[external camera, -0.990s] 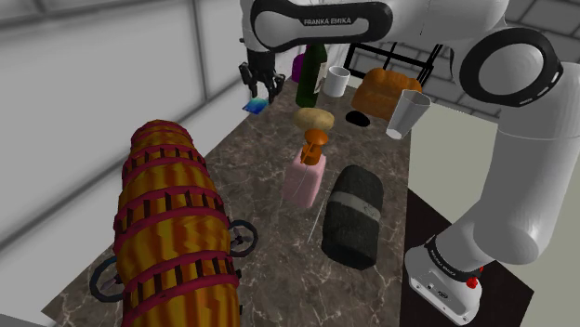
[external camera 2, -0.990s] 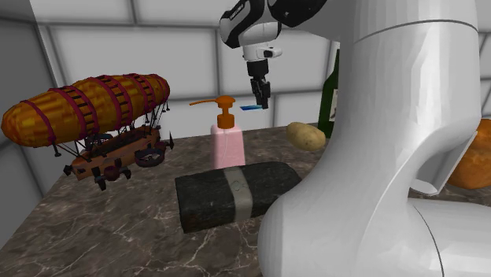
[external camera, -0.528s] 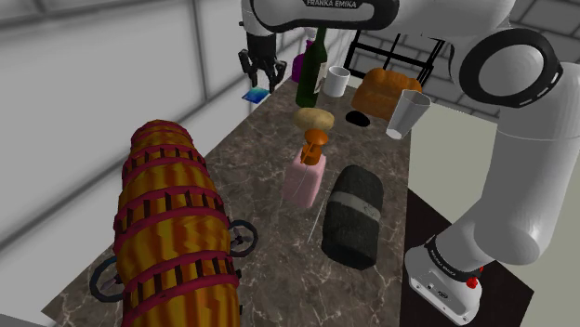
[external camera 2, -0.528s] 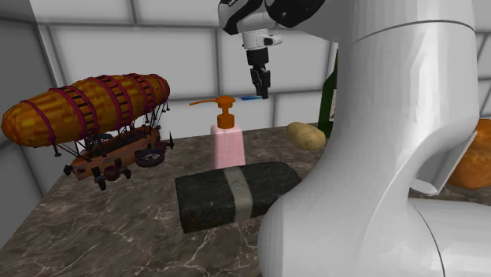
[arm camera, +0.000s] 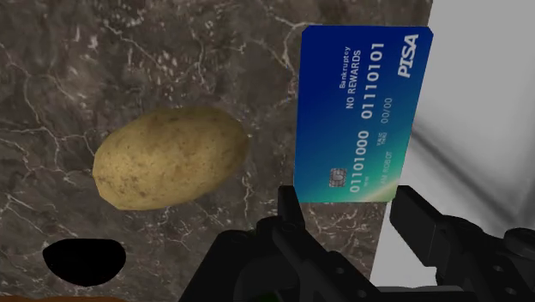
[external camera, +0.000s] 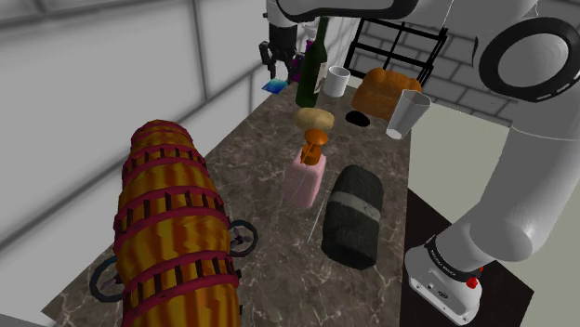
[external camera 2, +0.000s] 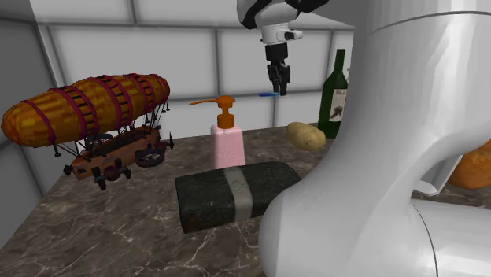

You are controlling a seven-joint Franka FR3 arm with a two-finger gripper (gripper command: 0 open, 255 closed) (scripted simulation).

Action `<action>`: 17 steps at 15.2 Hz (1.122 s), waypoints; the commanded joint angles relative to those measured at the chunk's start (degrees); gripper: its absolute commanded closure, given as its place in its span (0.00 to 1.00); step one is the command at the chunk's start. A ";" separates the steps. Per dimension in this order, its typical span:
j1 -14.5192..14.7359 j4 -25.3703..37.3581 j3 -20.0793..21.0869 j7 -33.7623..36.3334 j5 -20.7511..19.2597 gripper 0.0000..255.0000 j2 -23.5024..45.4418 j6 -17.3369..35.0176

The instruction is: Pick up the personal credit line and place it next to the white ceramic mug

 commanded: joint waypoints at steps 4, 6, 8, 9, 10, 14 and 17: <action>-5.88 -7.41 -1.24 -5.94 2.13 1.00 -5.15 3.68; -7.92 -9.30 -1.93 -8.42 2.81 1.00 -6.53 4.72; -9.85 -10.84 -2.68 -10.93 3.42 1.00 -7.68 5.64; -10.79 -11.48 -3.07 -12.20 3.70 1.00 -8.16 6.06; -11.70 -12.04 -3.49 -13.47 3.97 1.00 -8.58 6.45; -15.19 -13.51 -5.18 -18.55 4.86 1.00 -9.69 7.74; -17.66 -13.80 -6.49 -22.34 5.40 1.00 -9.92 8.45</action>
